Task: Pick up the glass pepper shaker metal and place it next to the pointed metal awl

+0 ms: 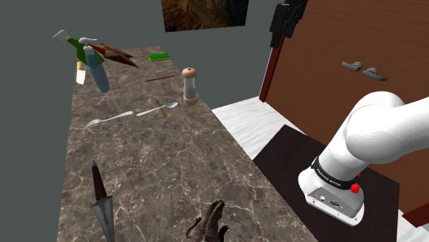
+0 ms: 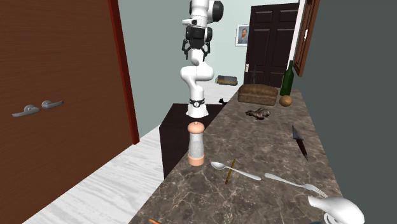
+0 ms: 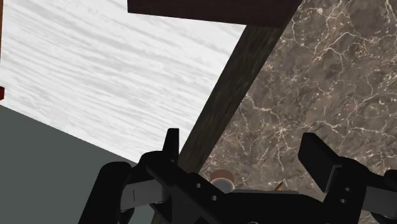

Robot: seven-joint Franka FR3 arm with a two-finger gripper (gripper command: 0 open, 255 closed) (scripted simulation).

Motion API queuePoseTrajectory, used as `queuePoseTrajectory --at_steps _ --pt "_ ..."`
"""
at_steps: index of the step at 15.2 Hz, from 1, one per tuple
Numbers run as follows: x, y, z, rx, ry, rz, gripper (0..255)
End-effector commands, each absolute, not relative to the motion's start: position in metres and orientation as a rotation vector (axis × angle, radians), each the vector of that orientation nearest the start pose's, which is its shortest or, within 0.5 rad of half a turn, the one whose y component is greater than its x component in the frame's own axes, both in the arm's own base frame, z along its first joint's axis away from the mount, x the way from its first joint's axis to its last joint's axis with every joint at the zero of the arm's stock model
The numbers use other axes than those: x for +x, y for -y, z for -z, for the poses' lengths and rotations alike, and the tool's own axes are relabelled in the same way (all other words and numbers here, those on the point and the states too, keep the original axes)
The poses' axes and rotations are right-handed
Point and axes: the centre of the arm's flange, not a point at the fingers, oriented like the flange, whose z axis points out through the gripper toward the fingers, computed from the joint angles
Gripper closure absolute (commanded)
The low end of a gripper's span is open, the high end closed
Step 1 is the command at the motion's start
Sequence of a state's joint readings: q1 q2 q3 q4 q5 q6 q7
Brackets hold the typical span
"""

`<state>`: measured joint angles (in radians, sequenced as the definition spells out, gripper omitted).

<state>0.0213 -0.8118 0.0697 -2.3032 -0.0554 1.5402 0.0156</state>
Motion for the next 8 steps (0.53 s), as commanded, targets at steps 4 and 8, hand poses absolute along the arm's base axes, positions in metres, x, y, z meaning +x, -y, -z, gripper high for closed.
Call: queuePoseTrajectory --at_steps 4,8 --pt "0.334 -0.032 -0.605 -3.235 0.066 0.064 0" --pt "0.385 -0.036 -0.585 -3.225 0.042 0.037 0"
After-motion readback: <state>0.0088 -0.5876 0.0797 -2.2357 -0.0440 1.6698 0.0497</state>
